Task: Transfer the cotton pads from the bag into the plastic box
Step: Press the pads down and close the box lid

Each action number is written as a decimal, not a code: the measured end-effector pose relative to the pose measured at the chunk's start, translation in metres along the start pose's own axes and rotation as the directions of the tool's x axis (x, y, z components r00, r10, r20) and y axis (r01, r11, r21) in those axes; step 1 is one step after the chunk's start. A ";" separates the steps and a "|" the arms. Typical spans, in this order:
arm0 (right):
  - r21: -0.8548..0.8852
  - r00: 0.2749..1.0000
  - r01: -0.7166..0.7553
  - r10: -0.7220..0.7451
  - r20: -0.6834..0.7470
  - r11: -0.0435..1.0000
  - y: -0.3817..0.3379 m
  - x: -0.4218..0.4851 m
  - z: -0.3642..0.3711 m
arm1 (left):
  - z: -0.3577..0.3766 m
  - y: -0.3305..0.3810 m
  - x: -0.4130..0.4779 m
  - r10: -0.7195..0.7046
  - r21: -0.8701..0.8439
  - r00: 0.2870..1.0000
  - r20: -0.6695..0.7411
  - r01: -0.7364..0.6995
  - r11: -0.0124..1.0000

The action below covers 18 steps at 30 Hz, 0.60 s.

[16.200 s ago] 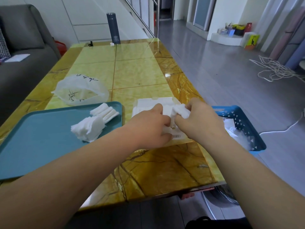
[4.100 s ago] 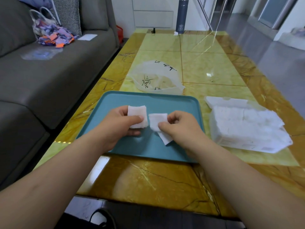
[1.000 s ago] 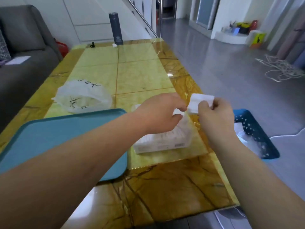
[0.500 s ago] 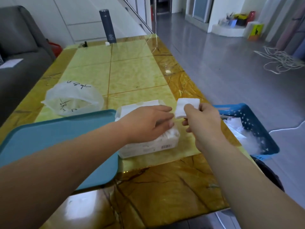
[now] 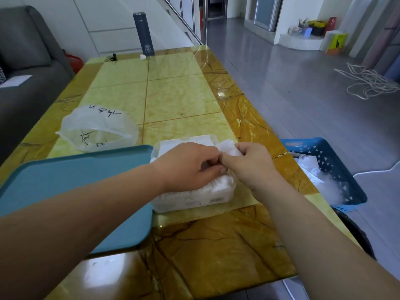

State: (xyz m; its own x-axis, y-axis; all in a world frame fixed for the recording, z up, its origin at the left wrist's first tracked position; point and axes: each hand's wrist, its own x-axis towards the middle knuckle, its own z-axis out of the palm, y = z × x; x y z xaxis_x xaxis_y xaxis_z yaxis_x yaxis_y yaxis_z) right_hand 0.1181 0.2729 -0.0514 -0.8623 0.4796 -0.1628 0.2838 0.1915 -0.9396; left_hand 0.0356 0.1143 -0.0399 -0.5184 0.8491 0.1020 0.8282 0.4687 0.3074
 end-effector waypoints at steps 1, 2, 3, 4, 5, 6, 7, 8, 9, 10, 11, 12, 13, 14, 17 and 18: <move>-0.030 1.000 -0.001 0.001 0.012 1.000 0.000 0.001 0.000 | -0.001 -0.002 -0.002 -0.005 -0.014 1.000 0.003 0.005 1.000; -0.075 1.000 0.008 -0.007 0.014 0.997 -0.001 0.001 -0.001 | -0.002 -0.003 -0.004 0.004 -0.029 1.000 0.006 -0.004 1.000; -0.141 1.000 0.021 -0.020 0.009 0.990 -0.003 0.001 0.000 | -0.003 -0.004 -0.006 0.024 -0.034 1.000 0.012 -0.023 0.999; -0.232 0.999 0.033 -0.034 0.000 0.972 -0.006 0.001 0.000 | -0.004 -0.006 -0.007 0.049 -0.028 0.999 0.021 -0.048 0.998; -0.339 0.999 0.037 -0.044 -0.014 0.940 -0.010 0.000 0.001 | -0.005 -0.008 -0.008 0.068 -0.012 0.997 0.035 -0.068 0.998; -0.443 0.998 0.034 -0.055 -0.034 0.896 -0.015 -0.003 0.003 | -0.007 -0.009 -0.009 0.077 0.003 0.996 0.051 -0.078 0.997; -0.523 0.996 0.024 -0.063 -0.056 0.852 -0.021 -0.005 0.006 | -0.008 -0.010 -0.011 0.073 0.014 0.995 0.071 -0.074 0.997; -0.579 0.995 0.014 -0.068 -0.072 0.815 -0.025 -0.006 0.008 | -0.009 -0.009 -0.011 0.060 0.016 0.994 0.090 -0.062 0.998; -0.625 0.996 0.005 -0.063 -0.071 0.781 -0.029 -0.008 0.011 | -0.010 -0.008 -0.012 0.045 0.017 0.993 0.110 -0.048 0.999; -0.657 0.997 -0.002 -0.051 -0.061 0.754 -0.032 -0.009 0.014 | -0.010 -0.007 -0.013 0.028 0.022 0.991 0.131 -0.031 0.999; -0.676 0.998 -0.009 -0.031 -0.047 0.737 -0.035 -0.009 0.016 | -0.010 -0.005 -0.013 0.010 0.038 0.988 0.153 -0.016 0.999; -0.691 0.999 -0.019 -0.011 -0.038 0.723 -0.036 -0.008 0.018 | -0.011 -0.004 -0.014 -0.003 0.067 0.985 0.171 -0.008 0.998; -0.700 0.999 -0.029 0.012 -0.030 0.714 -0.037 -0.007 0.019 | -0.012 -0.003 -0.014 -0.005 0.104 0.984 0.176 -0.014 0.994; -0.712 1.000 -0.029 0.022 -0.018 0.702 -0.040 -0.008 0.020 | -0.013 -0.003 -0.016 0.000 0.145 0.985 0.171 -0.025 0.989; -0.728 0.997 0.035 0.027 0.074 0.684 -0.038 -0.004 0.019 | -0.014 -0.003 -0.020 0.019 0.218 0.986 0.165 -0.055 0.974; -0.707 0.993 0.056 0.034 0.112 0.705 -0.034 -0.004 0.018 | -0.013 -0.003 -0.021 0.024 0.213 0.987 0.159 -0.058 0.975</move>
State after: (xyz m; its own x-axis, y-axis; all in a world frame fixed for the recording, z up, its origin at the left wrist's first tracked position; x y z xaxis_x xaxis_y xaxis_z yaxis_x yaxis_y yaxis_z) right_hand 0.1039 0.2492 -0.0241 -0.8937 0.3868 -0.2275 0.4487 0.7671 -0.4585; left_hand 0.0413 0.0915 -0.0308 -0.4576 0.8882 -0.0418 0.8833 0.4595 0.0925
